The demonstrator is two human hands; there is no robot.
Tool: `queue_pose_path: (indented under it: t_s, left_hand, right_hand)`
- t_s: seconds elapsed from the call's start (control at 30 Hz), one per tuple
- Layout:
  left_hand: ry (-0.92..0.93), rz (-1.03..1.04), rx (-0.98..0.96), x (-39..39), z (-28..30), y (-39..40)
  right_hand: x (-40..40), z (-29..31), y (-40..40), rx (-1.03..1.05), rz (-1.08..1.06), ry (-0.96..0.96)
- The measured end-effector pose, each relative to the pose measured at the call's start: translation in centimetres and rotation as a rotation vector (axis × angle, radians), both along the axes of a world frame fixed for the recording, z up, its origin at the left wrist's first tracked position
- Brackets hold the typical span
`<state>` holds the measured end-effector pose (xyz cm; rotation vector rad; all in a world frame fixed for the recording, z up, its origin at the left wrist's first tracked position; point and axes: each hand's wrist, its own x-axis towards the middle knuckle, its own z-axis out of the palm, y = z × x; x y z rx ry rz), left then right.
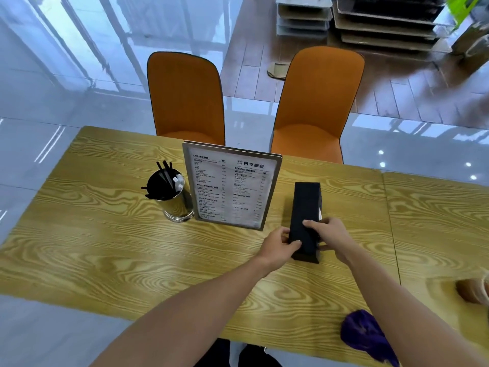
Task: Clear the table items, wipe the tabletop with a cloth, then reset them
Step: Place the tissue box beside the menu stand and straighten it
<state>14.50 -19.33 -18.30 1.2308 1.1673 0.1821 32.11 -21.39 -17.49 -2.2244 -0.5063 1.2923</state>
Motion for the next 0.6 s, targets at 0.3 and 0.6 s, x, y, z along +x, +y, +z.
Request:
queue_pose_path:
  t_s: [0.3, 0.6]
  left_hand:
    - [0.052, -0.019, -0.063, -2.9, -2.1, 0.9]
    - [0.119, -0.008, -0.103, -3.4, -2.7, 1.6]
  right_hand:
    - [-3.4, -1.0, 2.2, -0.019, 0.274, -0.27]
    - [-4.0, -3.5, -0.6, -0.157, 0.744, -0.671]
